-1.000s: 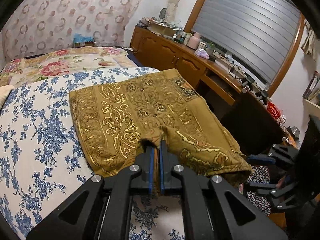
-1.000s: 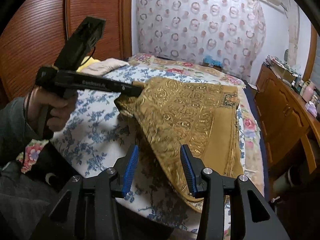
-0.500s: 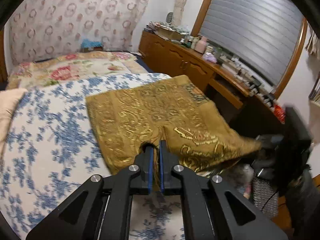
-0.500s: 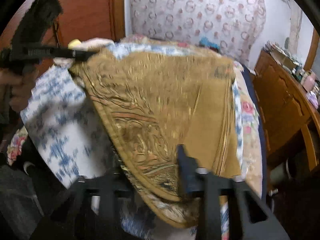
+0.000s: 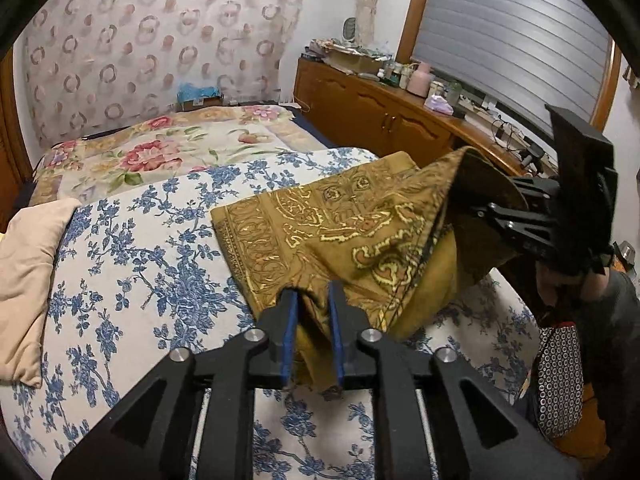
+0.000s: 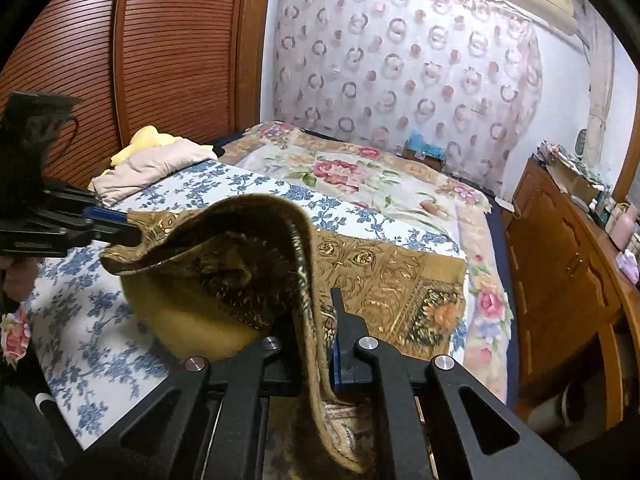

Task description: Fold small clothes

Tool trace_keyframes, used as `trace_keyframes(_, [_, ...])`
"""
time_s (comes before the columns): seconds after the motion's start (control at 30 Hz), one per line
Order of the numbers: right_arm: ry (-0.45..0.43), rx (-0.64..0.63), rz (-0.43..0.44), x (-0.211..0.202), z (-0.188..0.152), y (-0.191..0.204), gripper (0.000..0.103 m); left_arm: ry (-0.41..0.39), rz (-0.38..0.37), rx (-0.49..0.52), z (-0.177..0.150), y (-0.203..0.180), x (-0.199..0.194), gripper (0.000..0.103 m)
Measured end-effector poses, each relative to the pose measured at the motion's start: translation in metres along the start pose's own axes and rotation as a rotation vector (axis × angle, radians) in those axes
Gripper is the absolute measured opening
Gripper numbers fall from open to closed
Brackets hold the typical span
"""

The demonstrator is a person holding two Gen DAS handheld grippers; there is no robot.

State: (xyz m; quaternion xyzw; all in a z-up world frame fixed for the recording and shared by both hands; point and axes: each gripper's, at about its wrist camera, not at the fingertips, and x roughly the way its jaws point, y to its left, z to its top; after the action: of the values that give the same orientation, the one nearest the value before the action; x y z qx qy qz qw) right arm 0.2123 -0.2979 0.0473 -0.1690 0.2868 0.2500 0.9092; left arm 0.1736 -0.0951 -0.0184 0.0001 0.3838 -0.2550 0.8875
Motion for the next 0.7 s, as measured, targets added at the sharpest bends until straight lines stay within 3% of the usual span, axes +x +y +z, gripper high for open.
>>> trace_keyframes(0.07, [-0.002, 0.011, 0.007, 0.006, -0.001, -0.010, 0.008, -0.003, 0.018, -0.006, 0.003, 0.004, 0.002, 0.043])
trace_keyframes(0.13, [-0.005, 0.023, 0.009, 0.014, 0.001, -0.021, 0.008, -0.011, 0.033, -0.007, 0.006, 0.009, 0.003, 0.045])
trace_keyframes(0.33, [-0.005, 0.021, 0.020, 0.031, 0.008, -0.037, 0.006, -0.008, 0.023, -0.039, 0.015, 0.029, 0.013, 0.069])
trace_keyframes(0.7, [0.011, -0.082, 0.025, 0.073, 0.044, -0.044, 0.003, 0.022, 0.041, -0.072, 0.026, 0.053, 0.042, 0.069])
